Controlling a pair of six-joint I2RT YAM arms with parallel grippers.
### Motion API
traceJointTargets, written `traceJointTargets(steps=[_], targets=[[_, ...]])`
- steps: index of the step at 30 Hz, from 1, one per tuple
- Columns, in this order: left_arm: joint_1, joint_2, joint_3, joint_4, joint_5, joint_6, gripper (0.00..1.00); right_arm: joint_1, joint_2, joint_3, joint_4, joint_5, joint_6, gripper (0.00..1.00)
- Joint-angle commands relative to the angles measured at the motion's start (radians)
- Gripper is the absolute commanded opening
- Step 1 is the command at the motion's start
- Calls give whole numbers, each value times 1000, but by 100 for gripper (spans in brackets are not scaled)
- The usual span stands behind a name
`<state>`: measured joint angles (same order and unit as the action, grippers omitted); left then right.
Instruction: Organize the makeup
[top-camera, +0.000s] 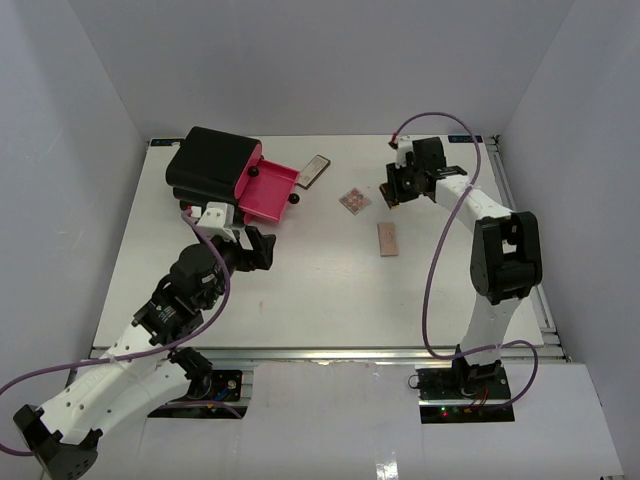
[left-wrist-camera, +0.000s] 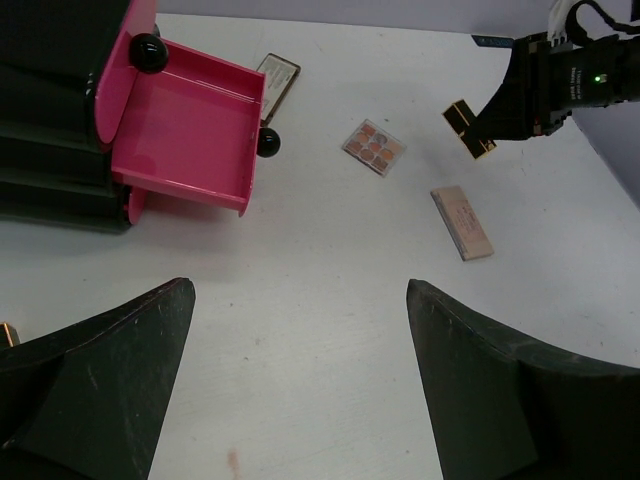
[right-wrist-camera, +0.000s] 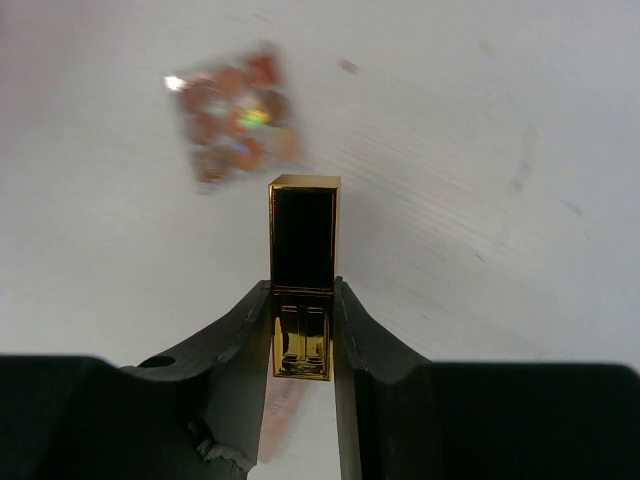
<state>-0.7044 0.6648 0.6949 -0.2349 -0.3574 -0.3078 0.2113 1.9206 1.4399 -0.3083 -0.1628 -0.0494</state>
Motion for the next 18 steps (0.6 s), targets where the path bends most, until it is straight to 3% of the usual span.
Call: traceJointTargets(steps=[1, 9, 15, 18], targets=[[2, -10, -4, -17, -63, -29, 98, 159, -118, 52, 84, -302, -273, 8], [2, -8, 20, -62, -81, -75, 98, 373, 142, 470, -3, -374, -314, 8], [2, -31, 27, -120, -120, -125, 98, 427, 362, 810, 5, -302, -263, 10], [2, -52, 15, -137, -155, -148, 98, 431, 417, 853, 75, -276, -229, 12]])
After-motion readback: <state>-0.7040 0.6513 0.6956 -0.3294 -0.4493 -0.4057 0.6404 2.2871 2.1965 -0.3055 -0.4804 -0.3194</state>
